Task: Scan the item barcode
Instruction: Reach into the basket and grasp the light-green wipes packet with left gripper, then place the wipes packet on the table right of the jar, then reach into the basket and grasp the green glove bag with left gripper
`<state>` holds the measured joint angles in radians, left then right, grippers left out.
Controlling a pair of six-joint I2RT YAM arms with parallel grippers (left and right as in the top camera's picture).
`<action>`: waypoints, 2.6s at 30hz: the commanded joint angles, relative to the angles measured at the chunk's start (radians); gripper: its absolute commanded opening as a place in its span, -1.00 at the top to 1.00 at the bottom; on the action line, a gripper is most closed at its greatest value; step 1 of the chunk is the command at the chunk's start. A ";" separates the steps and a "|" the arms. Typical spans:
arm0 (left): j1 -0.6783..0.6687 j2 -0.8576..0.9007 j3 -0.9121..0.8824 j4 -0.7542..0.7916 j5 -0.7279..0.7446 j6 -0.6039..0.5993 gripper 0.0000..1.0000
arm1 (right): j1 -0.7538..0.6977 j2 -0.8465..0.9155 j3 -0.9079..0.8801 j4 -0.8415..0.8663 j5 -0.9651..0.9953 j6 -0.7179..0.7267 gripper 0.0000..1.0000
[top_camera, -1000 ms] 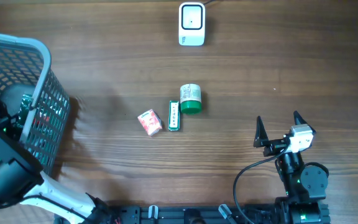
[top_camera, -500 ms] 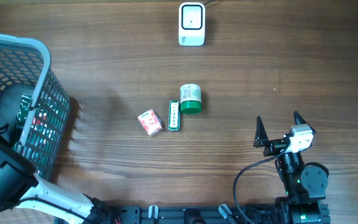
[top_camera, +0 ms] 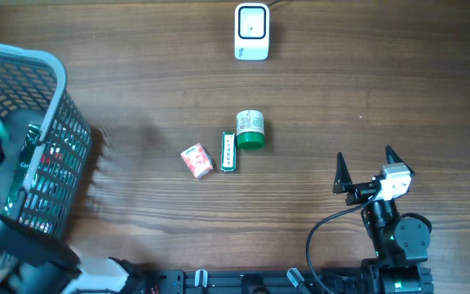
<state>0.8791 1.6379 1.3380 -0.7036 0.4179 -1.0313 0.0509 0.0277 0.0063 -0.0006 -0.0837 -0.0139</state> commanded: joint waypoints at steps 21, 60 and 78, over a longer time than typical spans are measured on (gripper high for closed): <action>-0.525 -0.532 0.005 0.202 0.850 0.360 0.92 | 0.002 -0.004 -0.001 0.003 0.010 -0.012 -1.00; -1.334 -0.301 0.251 -0.187 -0.819 0.724 -1.00 | 0.002 -0.004 -0.001 0.003 0.010 -0.012 -0.99; -0.066 -0.184 0.249 -0.442 -0.485 -0.316 -1.00 | 0.002 -0.004 -0.001 0.003 0.010 -0.012 -1.00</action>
<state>0.7128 1.3441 1.5845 -1.1156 -0.1909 -1.2362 0.0509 0.0288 0.0063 -0.0006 -0.0807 -0.0139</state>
